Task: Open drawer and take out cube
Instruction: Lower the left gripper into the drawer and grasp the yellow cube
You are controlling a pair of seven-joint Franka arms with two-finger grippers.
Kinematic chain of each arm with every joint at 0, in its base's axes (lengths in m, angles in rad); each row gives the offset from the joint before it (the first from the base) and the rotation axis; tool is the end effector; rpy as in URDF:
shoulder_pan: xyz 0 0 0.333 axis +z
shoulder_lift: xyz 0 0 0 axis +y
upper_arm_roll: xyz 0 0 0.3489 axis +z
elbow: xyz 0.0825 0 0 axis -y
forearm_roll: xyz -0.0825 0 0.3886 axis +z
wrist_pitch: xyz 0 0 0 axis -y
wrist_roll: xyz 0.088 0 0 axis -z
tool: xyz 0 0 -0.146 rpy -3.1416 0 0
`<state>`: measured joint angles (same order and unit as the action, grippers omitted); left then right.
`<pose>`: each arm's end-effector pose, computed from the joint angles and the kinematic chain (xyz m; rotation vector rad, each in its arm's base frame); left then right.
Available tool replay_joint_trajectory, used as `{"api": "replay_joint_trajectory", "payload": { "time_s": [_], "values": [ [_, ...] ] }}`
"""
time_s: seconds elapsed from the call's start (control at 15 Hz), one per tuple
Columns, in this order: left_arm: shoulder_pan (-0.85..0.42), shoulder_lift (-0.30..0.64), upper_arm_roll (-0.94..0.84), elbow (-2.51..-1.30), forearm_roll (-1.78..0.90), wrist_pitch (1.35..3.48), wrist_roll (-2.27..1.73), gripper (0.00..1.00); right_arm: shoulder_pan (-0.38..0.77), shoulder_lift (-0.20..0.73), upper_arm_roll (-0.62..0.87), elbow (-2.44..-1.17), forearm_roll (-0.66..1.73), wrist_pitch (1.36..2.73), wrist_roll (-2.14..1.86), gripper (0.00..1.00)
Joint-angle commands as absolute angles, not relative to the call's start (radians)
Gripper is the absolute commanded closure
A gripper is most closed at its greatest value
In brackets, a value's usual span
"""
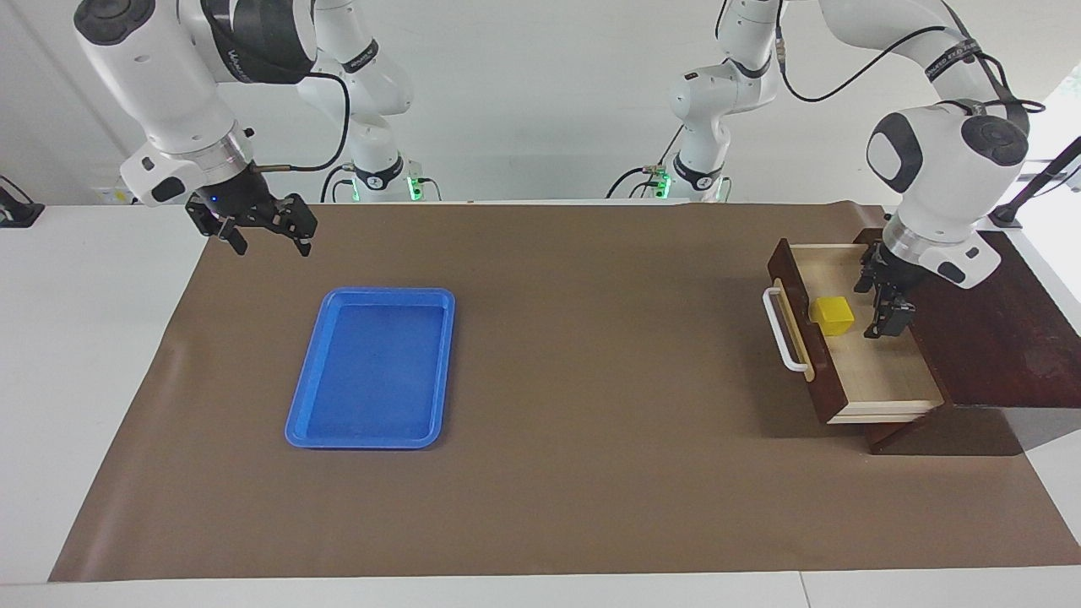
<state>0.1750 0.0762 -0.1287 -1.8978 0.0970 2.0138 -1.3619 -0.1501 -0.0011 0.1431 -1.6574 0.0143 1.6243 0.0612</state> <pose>0.5913 0.0380 0.4563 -2.4030 -1.9611 -0.1245 0.5596 -0.0019 0.5823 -3.1261 0.1082 0.0506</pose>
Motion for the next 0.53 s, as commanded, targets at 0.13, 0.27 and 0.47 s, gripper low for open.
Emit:
{"api": "replay_joint_trajectory", "payload": {
  "time_s": [0.13,0.27,0.47],
  "values": [
    [0.170,0.006,-0.132,-2.025,0.078,2.063,-1.497,0.00,-0.172,-0.017,0.152,-1.677,0.032,1.628,0.028,0.00],
    [0.169,-0.008,-0.133,-2.057,0.078,2.086,-1.505,0.00,-0.173,-0.018,0.150,-1.678,0.032,1.626,0.028,0.00],
    [0.167,-0.003,-0.133,-2.059,0.077,2.112,-1.586,0.39,-0.183,-0.018,0.150,-1.678,0.034,1.625,0.028,0.00]
  ]
}}
